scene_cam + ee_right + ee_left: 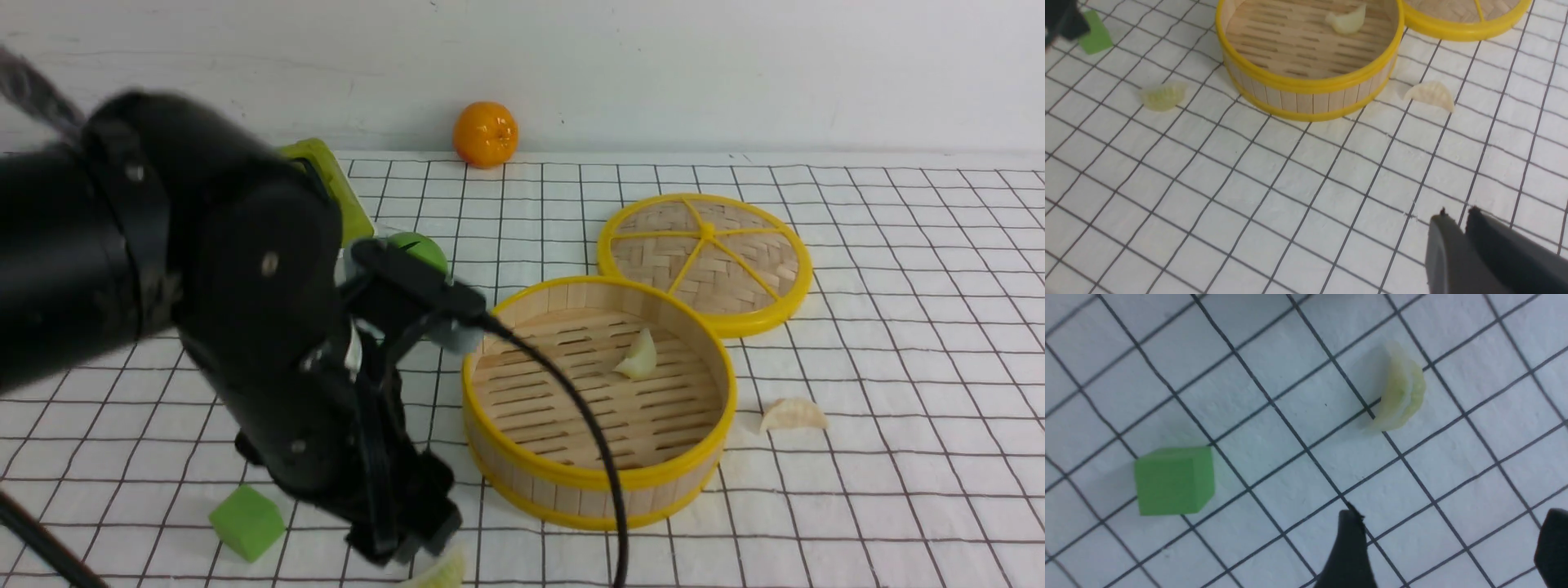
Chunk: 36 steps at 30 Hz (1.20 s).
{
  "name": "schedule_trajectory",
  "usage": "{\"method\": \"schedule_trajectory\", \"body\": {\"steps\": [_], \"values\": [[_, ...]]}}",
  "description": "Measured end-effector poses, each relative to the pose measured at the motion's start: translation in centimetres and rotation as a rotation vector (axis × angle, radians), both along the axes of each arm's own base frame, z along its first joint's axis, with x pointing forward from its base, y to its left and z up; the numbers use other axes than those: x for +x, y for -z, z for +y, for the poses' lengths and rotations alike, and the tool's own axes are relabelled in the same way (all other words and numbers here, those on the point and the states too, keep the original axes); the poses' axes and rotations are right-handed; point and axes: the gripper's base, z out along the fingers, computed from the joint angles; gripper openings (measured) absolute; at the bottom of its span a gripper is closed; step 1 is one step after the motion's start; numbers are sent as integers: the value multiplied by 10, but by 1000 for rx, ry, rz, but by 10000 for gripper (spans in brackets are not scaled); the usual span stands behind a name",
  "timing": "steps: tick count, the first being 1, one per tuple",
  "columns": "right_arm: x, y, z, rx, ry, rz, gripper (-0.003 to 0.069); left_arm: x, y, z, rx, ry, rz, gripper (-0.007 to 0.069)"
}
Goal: Put the dumplings into the steamer on the table with the white tablecloth.
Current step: 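Reach for and grasp a dumpling on the table with the left gripper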
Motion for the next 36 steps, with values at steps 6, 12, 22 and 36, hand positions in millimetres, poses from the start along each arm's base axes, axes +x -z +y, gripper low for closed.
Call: {"method": "schedule_trajectory", "body": {"steps": [6,12,22,36], "values": [[2,6,2,19,-3,11,76,5,40,-6,-36,6,-12,555],[2,9,2,16,-5,28,80,23,71,-23,-75,4,-36,555],[0,12,2,4,-15,65,85,31,110,-28,-7,-7,32,506],[0,12,2,4,-15,65,93,53,55,-44,28,-86,72,190]]}}
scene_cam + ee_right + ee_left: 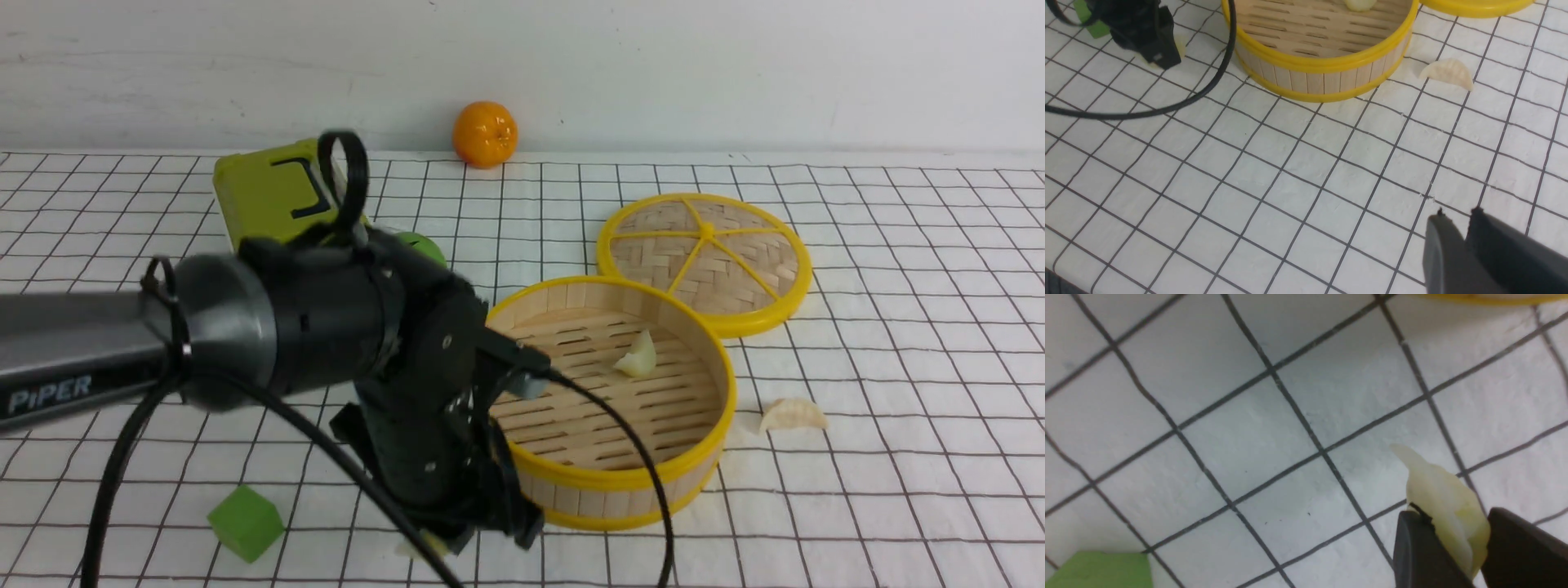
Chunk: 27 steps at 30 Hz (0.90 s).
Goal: Put the dumplings into the steamer on the table with the white tablecloth.
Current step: 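Reach for and grasp a dumpling on the table with the left gripper, then place the dumpling into the bamboo steamer basket with the left gripper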
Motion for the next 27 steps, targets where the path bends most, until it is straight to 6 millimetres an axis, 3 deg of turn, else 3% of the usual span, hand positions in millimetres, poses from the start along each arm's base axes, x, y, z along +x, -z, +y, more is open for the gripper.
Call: {"method": "schedule_trajectory", "body": {"steps": [1,2,3,6,12,15,23,27], "values": [[0,0,0,0,0,0,93,7,-20,-5,-17,-3,-23,190],[0,0,0,0,0,0,93,7,-20,-5,-17,-3,-23,190],[0,0,0,0,0,0,93,13,-39,-11,-47,-5,-59,190],[0,0,0,0,0,0,93,24,-71,-19,-122,-6,-154,190],[0,0,0,0,0,0,93,41,-104,-33,-252,-2,-310,190],[0,0,0,0,0,0,97,53,-99,-43,-274,-32,-320,190],[0,0,0,0,0,0,108,84,-43,-66,-150,-110,-169,190],[0,0,0,0,0,0,111,99,-27,-72,-126,-136,-123,190]]}}
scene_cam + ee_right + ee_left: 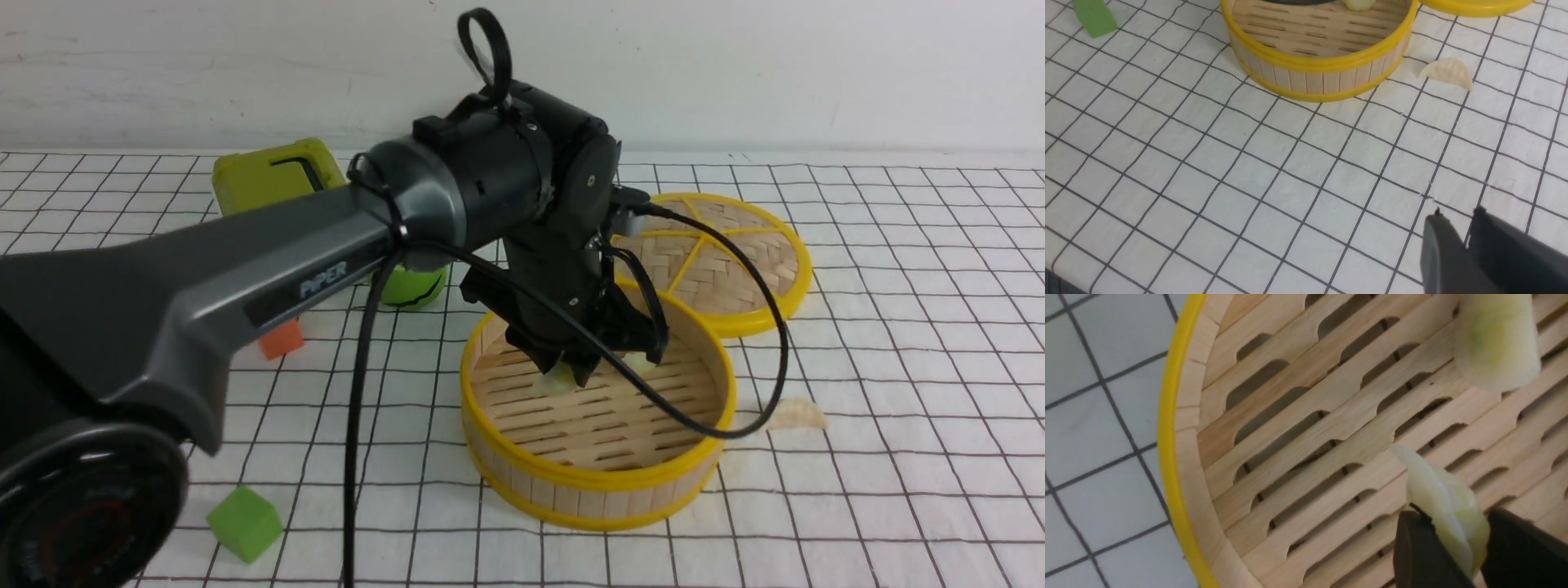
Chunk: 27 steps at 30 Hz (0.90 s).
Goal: Put the dumplings into the steamer on the table with the white tablecloth.
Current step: 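Place the dumpling into the bamboo steamer basket with the left gripper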
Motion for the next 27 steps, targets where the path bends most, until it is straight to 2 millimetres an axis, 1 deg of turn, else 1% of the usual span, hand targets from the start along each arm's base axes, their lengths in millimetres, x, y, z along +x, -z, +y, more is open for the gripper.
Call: {"method": "schedule_trajectory", "body": {"steps": [3,7,10,12,14,15,17,18,21,24,25,27], "values": [[0,0,0,-2,-2,6,113,16,2,1,-40,-47,16,190],[-1,1,0,-9,-2,13,118,35,7,9,-88,-96,23,190],[-1,1,0,-10,-2,15,122,41,13,10,-97,-106,15,190],[-1,1,0,-10,-2,15,123,44,22,7,-106,-108,17,207],[-1,1,0,-11,-2,14,125,45,29,5,-108,-108,21,234],[-1,1,-1,-13,-2,14,125,46,29,5,-107,-108,22,234],[-1,1,-1,-16,-1,15,129,47,37,3,-103,-108,28,281],[-1,1,-1,-16,-1,15,130,47,38,3,-103,-108,28,287],[-1,2,-1,-18,0,14,134,48,36,3,-104,-109,27,319],[-1,2,-2,-27,4,12,136,47,27,4,-93,-108,36,326],[0,2,-2,-32,6,11,137,47,23,4,-83,-104,38,326],[0,2,-3,-40,9,9,139,45,7,7,-60,-81,31,324]]}}
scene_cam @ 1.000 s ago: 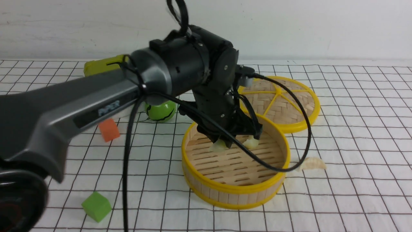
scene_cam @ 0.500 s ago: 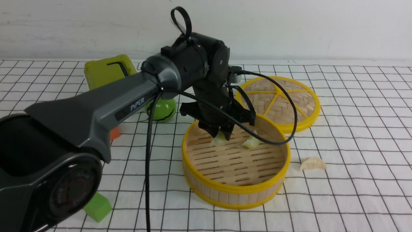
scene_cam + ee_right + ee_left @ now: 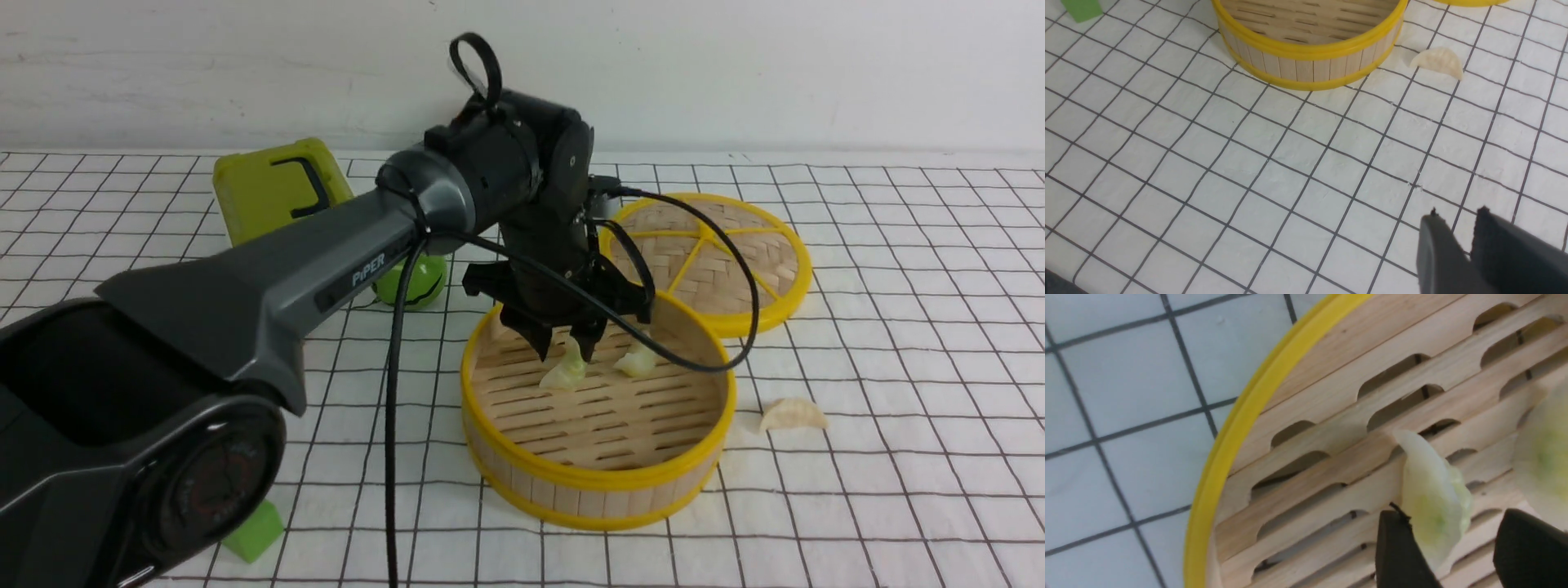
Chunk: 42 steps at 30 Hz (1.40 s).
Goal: Put the dumplings into the steamer on the table with the white tablecloth.
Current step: 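Place the dumpling into the bamboo steamer basket with the left gripper, then reach for and grasp a dumpling lying on the table beside the steamer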
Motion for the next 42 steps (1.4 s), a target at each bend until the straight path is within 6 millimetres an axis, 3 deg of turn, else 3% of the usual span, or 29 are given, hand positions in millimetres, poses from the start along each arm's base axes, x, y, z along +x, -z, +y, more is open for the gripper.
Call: {"method": "schedule_trajectory", "body": {"steps": [4,5,6,8,9,10,12,14,19,20,23,26,27,30,33,35,42], "values": [[1,0,-1,-17,6,-2,139,-13,-58,9,-22,63,-82,308],[1,0,-1,-18,7,-3,139,-14,-61,10,-23,66,-87,304],[3,1,-1,-18,8,0,141,-24,-91,16,-47,82,-140,286],[6,1,0,-18,10,5,141,-34,-117,22,-79,91,-185,267],[12,1,1,-19,13,15,141,-47,-145,30,-111,95,-235,239],[14,2,1,-20,14,21,141,-48,-148,31,-116,95,-240,235],[27,1,4,-29,16,56,142,-71,-179,46,-155,105,-281,185],[35,-3,5,-36,16,68,142,-86,-187,55,-154,116,-279,158],[48,-20,8,-56,0,48,142,-121,-177,79,-102,128,-207,116],[53,-27,9,-63,-8,34,142,-137,-162,90,-68,133,-161,106],[62,-33,11,-78,-16,34,142,-160,-146,106,-59,138,-153,102],[81,-36,15,-100,-27,83,132,-199,-119,133,-67,124,-155,102],[81,-37,15,-99,-27,79,129,-201,-122,134,-73,121,-163,102],[99,-38,19,-139,-58,140,71,-238,-96,159,-68,107,-145,103],[115,-36,23,-215,-140,187,-7,-271,-84,182,-72,104,-161,104],[125,-31,26,-258,-200,209,-22,-285,-79,192,-79,103,-174,107],[157,-7,32,-476,-473,185,-24,-314,-76,213,-114,99,-249,111]]}}
